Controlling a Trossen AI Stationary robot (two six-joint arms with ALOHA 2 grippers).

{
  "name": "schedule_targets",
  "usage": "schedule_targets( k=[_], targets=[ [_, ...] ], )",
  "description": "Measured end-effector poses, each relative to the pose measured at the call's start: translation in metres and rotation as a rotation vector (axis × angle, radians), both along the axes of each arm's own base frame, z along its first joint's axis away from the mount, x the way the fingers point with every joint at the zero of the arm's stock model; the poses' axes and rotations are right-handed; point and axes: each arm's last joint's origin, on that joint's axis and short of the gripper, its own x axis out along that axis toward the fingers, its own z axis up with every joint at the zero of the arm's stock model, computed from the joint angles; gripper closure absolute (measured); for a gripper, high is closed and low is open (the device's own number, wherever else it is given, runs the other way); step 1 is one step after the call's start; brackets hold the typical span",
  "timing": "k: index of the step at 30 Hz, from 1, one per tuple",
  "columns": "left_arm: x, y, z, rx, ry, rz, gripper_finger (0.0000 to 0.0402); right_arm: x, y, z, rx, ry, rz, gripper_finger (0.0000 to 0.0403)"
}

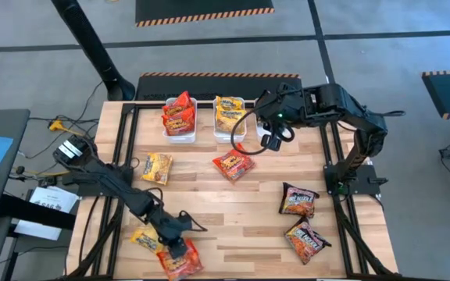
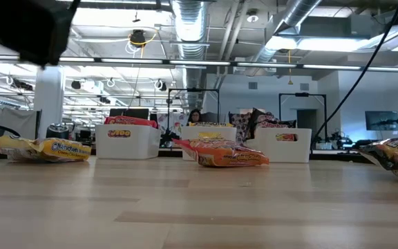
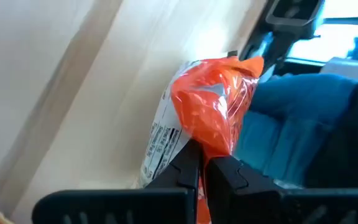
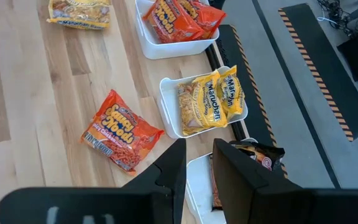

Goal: Sort Maruchan noodles
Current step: Put the orange noodle pack into the left white bin

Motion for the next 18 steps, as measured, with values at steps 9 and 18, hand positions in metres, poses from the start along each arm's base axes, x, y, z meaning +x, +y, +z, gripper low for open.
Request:
schedule_targets(
  k=[9, 18],
  targets=[
    [0.007, 0.027, 0.028, 0.041, -0.160, 0.039, 0.0401, 0.000, -0.002, 0.000, 0.000, 0.000, -0.008, 0.0298],
    [0.004, 0.067, 0.058, 0.190, -0.279, 0.127, 0.0401, 0.000, -0.007, 0.001, -0.009, -0.001, -0.013, 0.0298]
  ],
)
